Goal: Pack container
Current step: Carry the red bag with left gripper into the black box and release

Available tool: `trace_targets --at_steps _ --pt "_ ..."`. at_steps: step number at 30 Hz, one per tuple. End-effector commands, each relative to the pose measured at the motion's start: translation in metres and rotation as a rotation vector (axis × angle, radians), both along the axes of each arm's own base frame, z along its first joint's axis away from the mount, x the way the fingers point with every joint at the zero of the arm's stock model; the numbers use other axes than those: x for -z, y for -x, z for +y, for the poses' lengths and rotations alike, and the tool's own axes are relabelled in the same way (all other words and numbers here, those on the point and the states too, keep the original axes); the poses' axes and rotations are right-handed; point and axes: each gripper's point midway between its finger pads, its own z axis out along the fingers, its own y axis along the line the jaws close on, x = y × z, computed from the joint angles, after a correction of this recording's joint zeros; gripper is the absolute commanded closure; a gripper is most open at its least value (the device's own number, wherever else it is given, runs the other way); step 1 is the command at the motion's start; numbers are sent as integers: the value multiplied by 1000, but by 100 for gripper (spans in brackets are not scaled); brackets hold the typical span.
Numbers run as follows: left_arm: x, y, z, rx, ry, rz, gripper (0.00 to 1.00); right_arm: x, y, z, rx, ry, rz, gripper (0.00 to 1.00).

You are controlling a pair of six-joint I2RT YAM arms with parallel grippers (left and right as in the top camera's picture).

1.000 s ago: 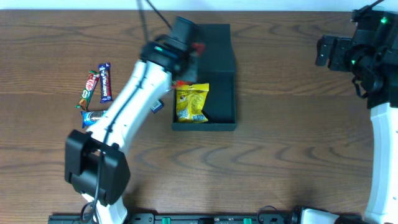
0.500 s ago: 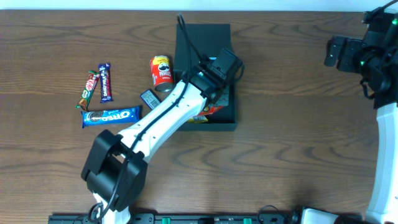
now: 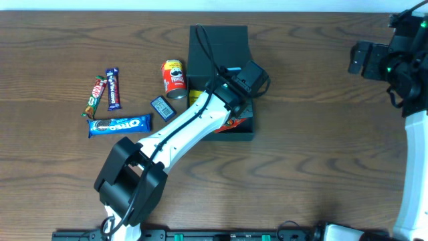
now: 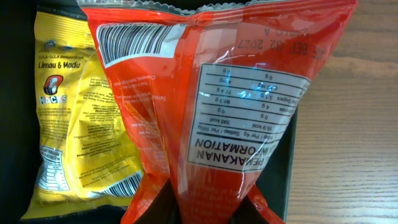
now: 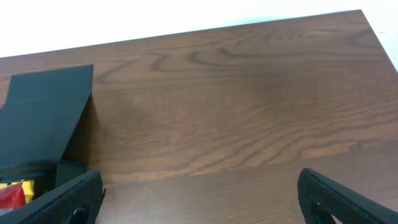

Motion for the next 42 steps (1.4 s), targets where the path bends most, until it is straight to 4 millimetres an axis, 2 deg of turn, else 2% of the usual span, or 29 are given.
trace_targets --at_steps 1,2,3,5,6,7,10,11,13,15,19,25,31,35,39,42 --pt "5 0 1 29 -21 1 83 2 3 -4 23 -14 10 1" --pt "5 0 1 43 -27 -1 54 2 3 -4 23 -14 12 1" --pt "5 0 1 60 -35 -5 41 3 3 -3 23 -14 15 1" --pt "4 -1 1 84 -47 -12 37 3 4 -3 23 -16 19 1" --pt "4 -1 2 92 -50 -13 32 4 4 -3 23 -16 20 1" --pt "4 -1 2 104 -53 -16 32 4 4 -3 23 -16 21 1" --pt "-2 -4 -1 180 -72 -39 40 4 5 -3 23 -17 23 1" --pt "-4 -5 -2 207 -79 -49 46 4 5 -3 23 -17 23 1" --pt "-9 -7 -3 256 -93 -69 67 5 5 -3 23 -18 25 1" --pt "-9 -10 1 264 -121 -82 76 5 5 -3 24 -18 25 1" --pt "4 -7 4 274 -136 -46 93 5 5 -3 24 -18 25 1" --pt "37 3 7 312 -167 35 94 5 5 -3 24 -18 26 1" --pt "66 4 2 340 -173 84 94 5 6 -3 24 -19 29 1" --pt "89 13 -5 359 -141 151 94 5 6 -3 23 -18 29 1" --pt "85 16 -24 386 -41 160 94 5 6 -3 23 -18 29 1" --pt "84 16 -25 387 -26 165 94 5 6 -3 23 -18 29 1"
